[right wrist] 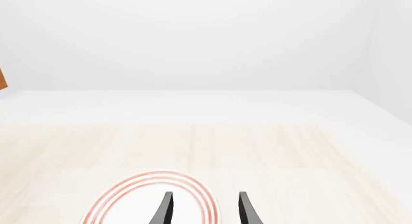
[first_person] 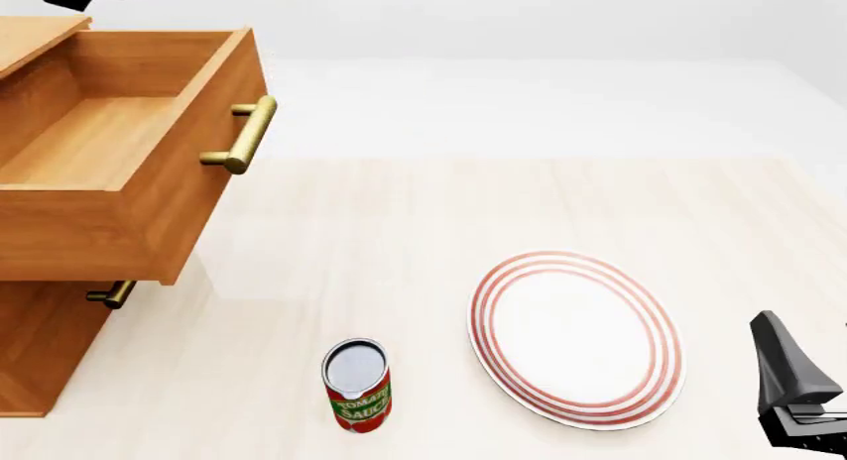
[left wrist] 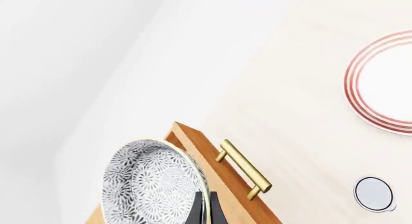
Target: Put the bowl in the top drawer of the cabinet.
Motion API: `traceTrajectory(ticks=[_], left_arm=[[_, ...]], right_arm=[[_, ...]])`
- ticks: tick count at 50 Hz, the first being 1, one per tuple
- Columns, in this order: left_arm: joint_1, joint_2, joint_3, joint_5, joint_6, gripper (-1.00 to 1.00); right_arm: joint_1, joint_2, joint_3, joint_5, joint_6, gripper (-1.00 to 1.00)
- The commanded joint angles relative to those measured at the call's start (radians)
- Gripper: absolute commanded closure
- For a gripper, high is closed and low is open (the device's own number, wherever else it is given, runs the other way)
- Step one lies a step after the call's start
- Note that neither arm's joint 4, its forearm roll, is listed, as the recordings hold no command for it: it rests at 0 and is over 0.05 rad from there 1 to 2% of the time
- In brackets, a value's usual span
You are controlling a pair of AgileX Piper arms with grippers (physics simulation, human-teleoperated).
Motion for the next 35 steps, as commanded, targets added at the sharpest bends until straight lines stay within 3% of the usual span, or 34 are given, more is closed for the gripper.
traceTrajectory(ticks=[1,6,19,27,35], left_arm=[[0.046,-0.055,0.104,-0.054,-0.03,1.0],[0.059,-0.059,0.117,-0.068,-0.052,1.0],[0.099,-0.135,0.295,-0.122,-0.083,1.0],[0.104,-0.146,0.345,-0.137,-0.108,1.0],[0.123,-0.143,0.391,-0.175,-0.088,1.0]], right_arm=[[0.0,0.0,0.0,0.0,0.0,-1.0],[0.0,0.0,0.0,0.0,0.0,-1.0],[0.0,0.0,0.0,0.0,0.0,-1.0],[0.0,0.0,0.0,0.0,0.0,-1.0],[0.0,0.0,0.0,0.0,0.0,-1.0]])
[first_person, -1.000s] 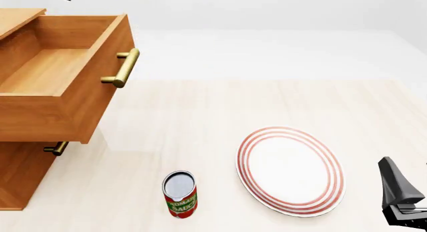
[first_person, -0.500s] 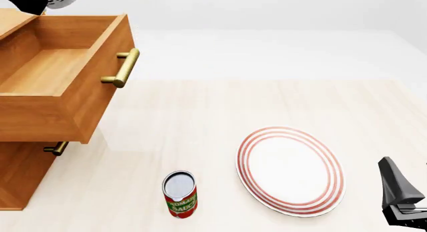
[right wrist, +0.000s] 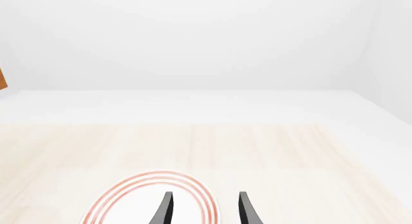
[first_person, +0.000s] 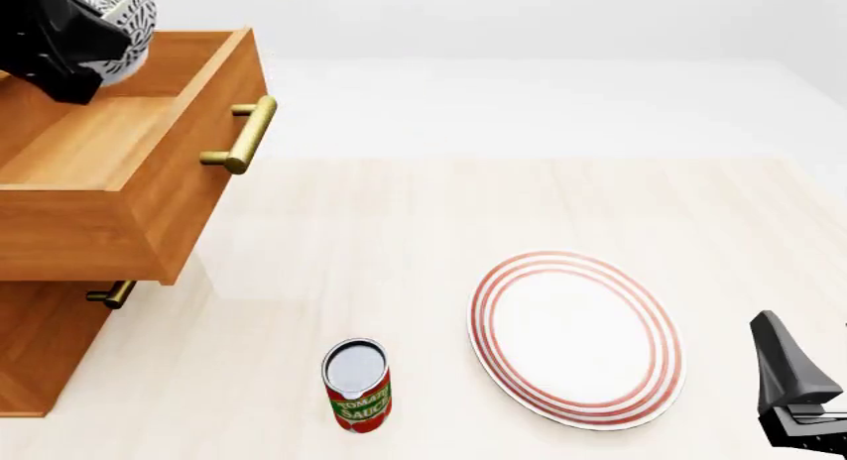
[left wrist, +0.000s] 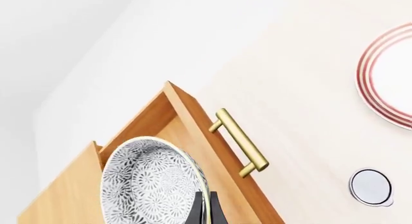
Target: Put the bowl in the top drawer of the cabinet.
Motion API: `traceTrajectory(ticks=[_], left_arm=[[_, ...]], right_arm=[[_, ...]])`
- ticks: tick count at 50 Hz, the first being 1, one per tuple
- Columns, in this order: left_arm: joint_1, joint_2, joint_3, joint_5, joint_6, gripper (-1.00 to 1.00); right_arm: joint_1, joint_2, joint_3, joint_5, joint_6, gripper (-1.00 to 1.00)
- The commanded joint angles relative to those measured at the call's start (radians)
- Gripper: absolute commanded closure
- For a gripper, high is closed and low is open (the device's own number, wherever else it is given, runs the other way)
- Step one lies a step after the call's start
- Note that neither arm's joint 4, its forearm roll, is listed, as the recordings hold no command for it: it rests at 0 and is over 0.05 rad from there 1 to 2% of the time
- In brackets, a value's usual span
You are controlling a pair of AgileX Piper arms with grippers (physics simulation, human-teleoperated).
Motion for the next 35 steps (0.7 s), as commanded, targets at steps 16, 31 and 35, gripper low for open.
traceTrajectory(ticks=[16,31,35], left_arm=[[0.051,0.035,0.086,-0.093,0.026,1.0],[0.094,0.026,0.128,-0.122,0.047,1.0],[0.105,0.024,0.134,-0.123,0.05,1.0]], right_arm=[[0.0,0.0,0.0,0.0,0.0,-1.0],[0.0,0.0,0.0,0.0,0.0,-1.0],[0.0,0.0,0.0,0.0,0.0,-1.0]])
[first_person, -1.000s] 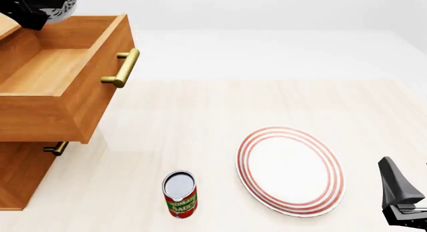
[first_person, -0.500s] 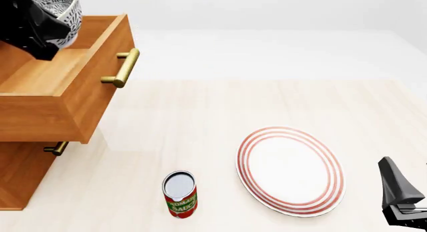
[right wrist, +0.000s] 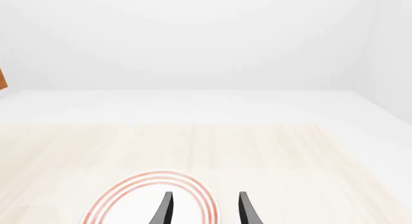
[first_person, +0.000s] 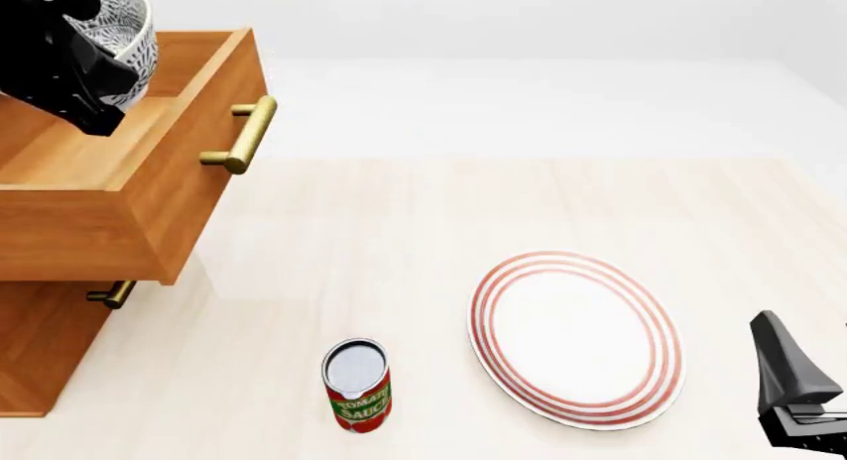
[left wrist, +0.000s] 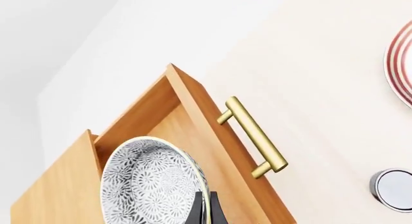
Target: Put the bowl in the top drawer of the cabinet.
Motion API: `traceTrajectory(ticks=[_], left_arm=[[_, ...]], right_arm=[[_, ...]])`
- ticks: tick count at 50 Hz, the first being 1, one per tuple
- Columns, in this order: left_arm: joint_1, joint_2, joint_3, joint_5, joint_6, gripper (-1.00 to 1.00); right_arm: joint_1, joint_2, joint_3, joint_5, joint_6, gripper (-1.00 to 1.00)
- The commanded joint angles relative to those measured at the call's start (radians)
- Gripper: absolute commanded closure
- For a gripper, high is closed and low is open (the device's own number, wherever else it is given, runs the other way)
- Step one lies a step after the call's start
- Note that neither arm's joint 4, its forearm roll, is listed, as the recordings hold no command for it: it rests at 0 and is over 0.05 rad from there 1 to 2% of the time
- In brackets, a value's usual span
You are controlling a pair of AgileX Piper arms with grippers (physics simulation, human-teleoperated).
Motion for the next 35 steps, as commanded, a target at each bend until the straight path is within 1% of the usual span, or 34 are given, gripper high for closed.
traceTrajectory(ticks=[1,12,14,17,22,35], left_arm=[[0.031,-0.008,0.02,-0.017,0.017,1.0],[0.071,-0.024,0.03,-0.008,0.032,1.0],[0.069,-0.024,0.03,-0.004,0.021,1.0],[0.073,-0.025,0.041,-0.012,0.025,1.0],[0.062,-0.022,0.055,-0.016,0.008,1.0],[0.057,-0.015,0.105,-0.051,-0.006,1.0]], right_arm=[[0.0,0.0,0.0,0.0,0.0,-1.0],[0.0,0.0,0.0,0.0,0.0,-1.0],[0.0,0.0,0.0,0.0,0.0,-1.0],[0.0,0.0,0.0,0.0,0.0,-1.0],[0.0,0.0,0.0,0.0,0.0,-1.0],[0.0,0.0,0.0,0.0,0.0,-1.0]])
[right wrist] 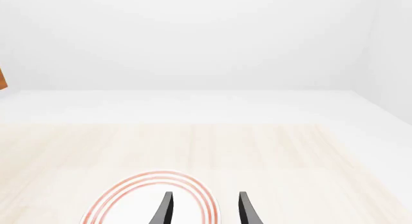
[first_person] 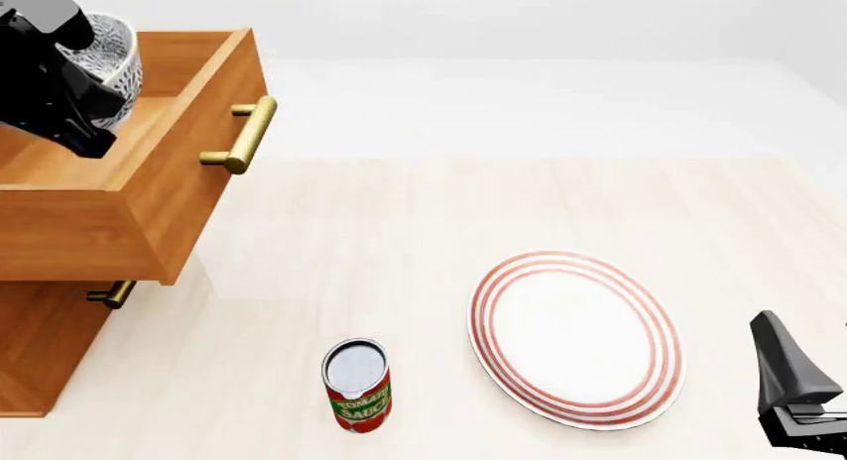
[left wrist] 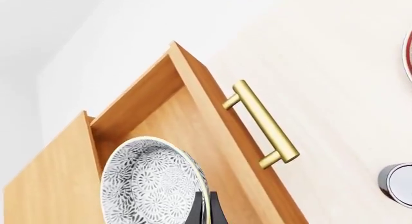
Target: Put the bowl in the top drawer of the cabinet.
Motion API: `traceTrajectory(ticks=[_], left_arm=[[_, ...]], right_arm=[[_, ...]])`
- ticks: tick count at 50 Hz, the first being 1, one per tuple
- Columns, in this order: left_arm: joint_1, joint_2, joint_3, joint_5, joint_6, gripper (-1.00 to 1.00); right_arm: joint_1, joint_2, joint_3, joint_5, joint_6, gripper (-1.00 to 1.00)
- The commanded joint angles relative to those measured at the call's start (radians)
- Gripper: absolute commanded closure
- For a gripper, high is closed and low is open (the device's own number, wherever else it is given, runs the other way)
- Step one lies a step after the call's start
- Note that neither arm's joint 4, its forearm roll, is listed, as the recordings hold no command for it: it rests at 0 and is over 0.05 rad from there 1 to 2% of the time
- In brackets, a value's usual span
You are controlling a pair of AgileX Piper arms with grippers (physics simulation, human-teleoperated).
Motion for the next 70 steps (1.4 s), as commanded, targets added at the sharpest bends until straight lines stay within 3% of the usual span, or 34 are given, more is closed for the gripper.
traceTrajectory(ticks=[1,27,28,33,49,70], left_arm=[[0.003,0.0,0.037,-0.026,-0.008,1.0],[0.047,0.015,0.047,-0.061,0.008,1.0],[0.05,0.02,0.037,-0.063,-0.002,-1.0],[0.031,0.035,-0.002,-0.053,-0.043,-1.0],[0.027,0.049,-0.105,-0.003,-0.043,-1.0],[-0.02,0.078,-0.545,0.242,-0.026,-1.0]], right_arm=[[0.0,0.0,0.0,0.0,0.0,-1.0],[0.0,0.0,0.0,0.0,0.0,-1.0],[0.0,0.0,0.0,0.0,0.0,-1.0],[0.0,0.0,0.0,0.0,0.0,-1.0],[0.0,0.0,0.0,0.0,0.0,-1.0],[0.0,0.0,0.0,0.0,0.0,-1.0]])
